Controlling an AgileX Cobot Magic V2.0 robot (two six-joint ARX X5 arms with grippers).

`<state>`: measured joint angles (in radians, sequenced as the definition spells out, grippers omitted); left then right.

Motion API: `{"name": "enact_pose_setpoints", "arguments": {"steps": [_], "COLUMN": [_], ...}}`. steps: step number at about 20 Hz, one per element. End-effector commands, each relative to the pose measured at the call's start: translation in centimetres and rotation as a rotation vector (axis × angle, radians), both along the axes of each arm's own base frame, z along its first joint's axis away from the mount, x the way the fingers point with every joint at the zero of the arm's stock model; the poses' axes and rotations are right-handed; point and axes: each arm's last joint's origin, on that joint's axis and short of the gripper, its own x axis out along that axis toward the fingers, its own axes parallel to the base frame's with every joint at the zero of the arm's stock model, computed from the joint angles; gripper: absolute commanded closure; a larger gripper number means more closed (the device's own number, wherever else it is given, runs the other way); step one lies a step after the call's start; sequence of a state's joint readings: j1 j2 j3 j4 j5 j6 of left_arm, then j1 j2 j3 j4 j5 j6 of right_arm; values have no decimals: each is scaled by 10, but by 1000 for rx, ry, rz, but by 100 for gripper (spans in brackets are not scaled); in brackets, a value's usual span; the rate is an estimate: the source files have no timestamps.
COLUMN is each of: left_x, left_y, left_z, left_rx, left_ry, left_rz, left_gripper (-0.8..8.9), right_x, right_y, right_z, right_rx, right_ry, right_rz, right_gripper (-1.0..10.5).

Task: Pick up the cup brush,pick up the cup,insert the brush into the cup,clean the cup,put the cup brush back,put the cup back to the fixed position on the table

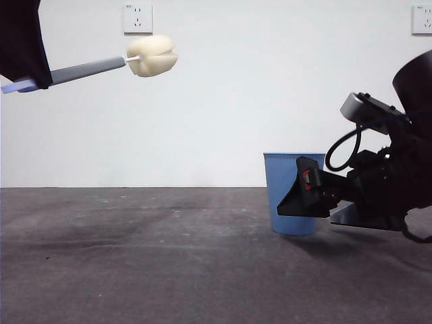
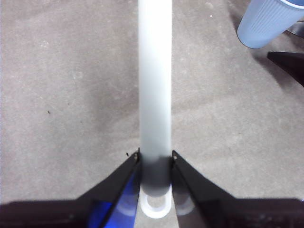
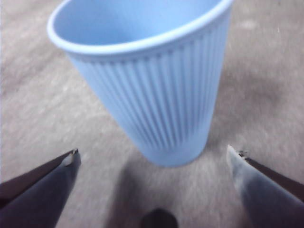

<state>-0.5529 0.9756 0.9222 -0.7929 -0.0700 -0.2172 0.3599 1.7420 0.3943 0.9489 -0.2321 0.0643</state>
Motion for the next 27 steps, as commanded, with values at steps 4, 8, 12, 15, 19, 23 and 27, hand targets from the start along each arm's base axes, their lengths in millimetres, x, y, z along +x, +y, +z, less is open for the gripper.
{"name": "enact_pose_setpoints", "arguments": {"steps": [4, 8, 12, 15, 19, 23, 27], "left_x": [-1, -2, -3, -3, -3, -3, -4], "left_y": [-2, -4, -5, -5, -5, -5, -4], "left_z": [2, 2, 2, 2, 2, 2, 0], "left_rx": [1, -1, -2, -1, -1, 2, 39], "left_ry": [-12, -12, -12, -12, -12, -12, -2], "left_rz": [-17, -26, -28, -27, -27, -29, -59], "left_gripper": [822, 822, 822, 822, 822, 822, 822], "right_x": [8, 23, 35, 36, 36, 36, 33], "right_y": [4, 10, 14, 14, 14, 15, 15], "right_z": [-17, -13, -5, -7, -9, -9, 0], "right_rx": [12, 25, 35, 33, 29, 25, 22], "right_ry": [-15, -51, -79, -74, -71, -75, -42], "right_rz": [-3, 0, -3, -3, -1, 2, 6], "right_gripper": [384, 384, 480, 616, 852, 959, 959]}}
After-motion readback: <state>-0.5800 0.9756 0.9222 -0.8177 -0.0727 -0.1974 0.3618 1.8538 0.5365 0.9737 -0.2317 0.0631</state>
